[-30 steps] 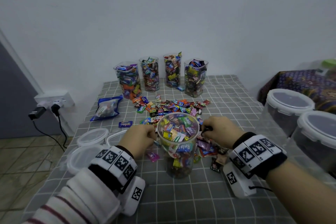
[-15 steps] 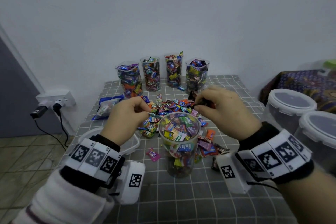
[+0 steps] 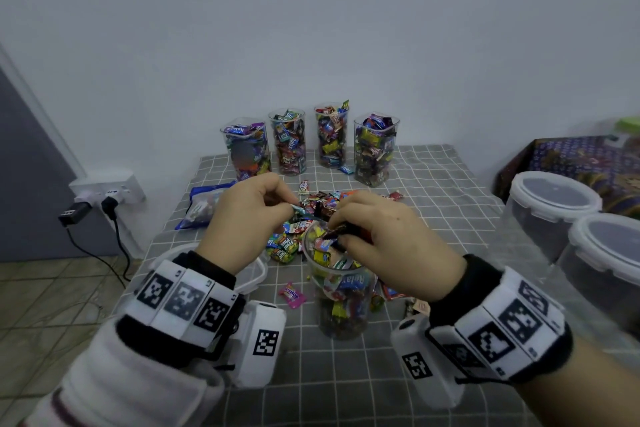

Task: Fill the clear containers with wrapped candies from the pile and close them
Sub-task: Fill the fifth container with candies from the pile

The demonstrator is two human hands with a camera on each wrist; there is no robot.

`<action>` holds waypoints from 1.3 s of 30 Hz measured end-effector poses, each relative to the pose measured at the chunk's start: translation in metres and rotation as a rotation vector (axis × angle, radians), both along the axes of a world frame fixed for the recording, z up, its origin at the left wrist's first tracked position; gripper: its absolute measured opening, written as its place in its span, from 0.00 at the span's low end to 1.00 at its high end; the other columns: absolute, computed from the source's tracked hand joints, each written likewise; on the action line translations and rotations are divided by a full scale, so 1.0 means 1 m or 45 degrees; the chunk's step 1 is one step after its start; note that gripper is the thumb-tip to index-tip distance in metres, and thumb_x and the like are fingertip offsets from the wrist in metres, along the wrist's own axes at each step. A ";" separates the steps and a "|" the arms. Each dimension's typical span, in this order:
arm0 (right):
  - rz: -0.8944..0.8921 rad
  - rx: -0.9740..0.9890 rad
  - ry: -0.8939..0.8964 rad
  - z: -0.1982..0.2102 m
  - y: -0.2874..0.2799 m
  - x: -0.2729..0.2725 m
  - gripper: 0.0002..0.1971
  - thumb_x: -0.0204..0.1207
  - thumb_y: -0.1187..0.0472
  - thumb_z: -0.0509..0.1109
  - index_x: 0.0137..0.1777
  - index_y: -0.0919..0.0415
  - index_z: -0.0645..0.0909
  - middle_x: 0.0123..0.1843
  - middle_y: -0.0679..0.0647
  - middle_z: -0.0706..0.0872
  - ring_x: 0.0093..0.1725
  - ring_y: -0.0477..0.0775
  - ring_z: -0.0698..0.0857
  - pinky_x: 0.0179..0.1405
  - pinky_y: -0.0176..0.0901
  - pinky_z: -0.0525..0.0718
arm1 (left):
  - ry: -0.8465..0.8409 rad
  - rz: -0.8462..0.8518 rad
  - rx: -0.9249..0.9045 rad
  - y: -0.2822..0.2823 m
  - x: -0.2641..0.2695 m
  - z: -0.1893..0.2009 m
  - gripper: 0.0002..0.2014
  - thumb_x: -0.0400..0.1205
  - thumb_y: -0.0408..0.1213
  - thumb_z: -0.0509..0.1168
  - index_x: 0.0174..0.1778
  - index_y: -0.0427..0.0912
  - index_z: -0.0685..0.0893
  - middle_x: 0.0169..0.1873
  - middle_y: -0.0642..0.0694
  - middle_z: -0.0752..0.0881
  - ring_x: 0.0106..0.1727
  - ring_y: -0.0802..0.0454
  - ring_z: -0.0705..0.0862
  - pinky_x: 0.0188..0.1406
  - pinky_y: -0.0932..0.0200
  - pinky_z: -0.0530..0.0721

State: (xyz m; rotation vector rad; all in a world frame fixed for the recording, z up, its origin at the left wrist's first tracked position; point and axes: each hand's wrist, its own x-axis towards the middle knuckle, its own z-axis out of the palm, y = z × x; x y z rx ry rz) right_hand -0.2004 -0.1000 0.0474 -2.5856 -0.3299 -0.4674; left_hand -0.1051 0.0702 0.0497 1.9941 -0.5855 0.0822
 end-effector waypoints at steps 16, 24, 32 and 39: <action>0.041 0.611 0.309 -0.025 -0.013 -0.007 0.52 0.53 0.38 0.75 0.78 0.45 0.57 0.73 0.41 0.68 0.73 0.39 0.69 0.71 0.40 0.72 | -0.019 -0.053 -0.076 -0.004 -0.008 0.009 0.09 0.74 0.23 0.67 0.34 0.42 0.84 0.34 0.41 0.88 0.38 0.40 0.87 0.42 0.38 0.87; -0.015 0.945 0.349 -0.057 -0.011 -0.003 0.45 0.48 0.42 0.81 0.66 0.41 0.64 0.67 0.44 0.79 0.68 0.42 0.77 0.73 0.52 0.74 | 0.105 -0.279 -0.066 -0.024 -0.025 0.011 0.10 0.76 0.21 0.66 0.35 0.41 0.83 0.32 0.41 0.85 0.31 0.49 0.83 0.31 0.54 0.86; 0.024 0.980 0.325 -0.057 -0.012 -0.003 0.42 0.49 0.43 0.81 0.64 0.41 0.66 0.65 0.45 0.80 0.66 0.43 0.80 0.70 0.51 0.76 | 0.154 -0.337 -0.077 -0.029 -0.021 0.002 0.10 0.78 0.25 0.66 0.39 0.46 0.85 0.45 0.36 0.88 0.43 0.35 0.85 0.36 0.52 0.87; 0.017 0.921 0.346 -0.060 -0.013 -0.004 0.45 0.50 0.42 0.80 0.66 0.36 0.59 0.69 0.41 0.75 0.70 0.40 0.75 0.73 0.46 0.73 | 0.116 -0.095 -0.278 -0.019 -0.001 -0.001 0.09 0.79 0.27 0.66 0.39 0.46 0.85 0.40 0.50 0.87 0.41 0.57 0.83 0.32 0.62 0.84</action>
